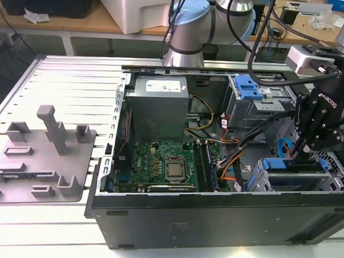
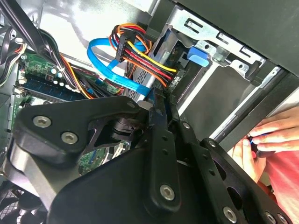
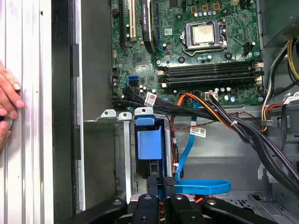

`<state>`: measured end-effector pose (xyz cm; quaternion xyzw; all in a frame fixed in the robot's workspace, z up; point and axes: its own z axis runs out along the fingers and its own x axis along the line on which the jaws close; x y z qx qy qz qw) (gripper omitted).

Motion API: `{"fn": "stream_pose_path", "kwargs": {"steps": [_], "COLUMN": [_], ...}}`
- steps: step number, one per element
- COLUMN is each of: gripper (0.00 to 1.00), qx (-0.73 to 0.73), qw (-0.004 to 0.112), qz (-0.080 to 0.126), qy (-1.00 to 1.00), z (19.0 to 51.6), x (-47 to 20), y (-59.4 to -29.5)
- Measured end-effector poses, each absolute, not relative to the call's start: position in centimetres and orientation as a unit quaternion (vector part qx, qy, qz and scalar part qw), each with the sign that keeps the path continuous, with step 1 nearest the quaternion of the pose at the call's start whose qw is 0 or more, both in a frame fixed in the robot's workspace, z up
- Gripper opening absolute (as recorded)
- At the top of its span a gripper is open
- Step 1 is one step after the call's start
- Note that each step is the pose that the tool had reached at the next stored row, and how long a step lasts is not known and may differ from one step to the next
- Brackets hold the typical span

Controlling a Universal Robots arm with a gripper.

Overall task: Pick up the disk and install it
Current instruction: 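Insert the second disk wire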

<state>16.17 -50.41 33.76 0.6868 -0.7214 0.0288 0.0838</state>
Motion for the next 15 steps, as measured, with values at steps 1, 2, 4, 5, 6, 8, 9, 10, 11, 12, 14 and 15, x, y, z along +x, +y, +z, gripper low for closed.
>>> {"fn": "stream_pose_path", "kwargs": {"steps": [1,2,4,5,6,8,9,10,11,12,14,15], "gripper": [0.16,0.16,0.16,0.16,0.16,0.16,0.16,0.16,0.16,0.16,0.16,0.16], "qx": [0.687,0.687,0.687,0.687,0.687,0.687,0.687,0.687,0.687,0.687,0.687,0.687], "qw": [0.084,0.084,0.084,0.084,0.084,0.084,0.084,0.084,0.084,0.084,0.084,0.084], "qz": [0.029,0.029,0.029,0.029,0.029,0.029,0.029,0.029,0.029,0.029,0.029,0.029], "qy": [-0.721,-0.721,-0.721,-0.721,-0.721,-0.721,-0.721,-0.721,-0.721,-0.721,-0.721,-0.721], "z": [33.82,33.88,34.05,34.20,34.28,34.41,34.41,34.42,34.43,34.43,34.43,34.42], "x": [16.17,16.17,16.17,16.17,16.17,16.17,16.17,16.17,16.17,16.18,16.17,16.17], "y": [-50.42,-50.42,-50.42,-50.42,-50.42,-50.42,-50.41,-50.41,-50.42,-50.42,-50.42,-50.42]}}
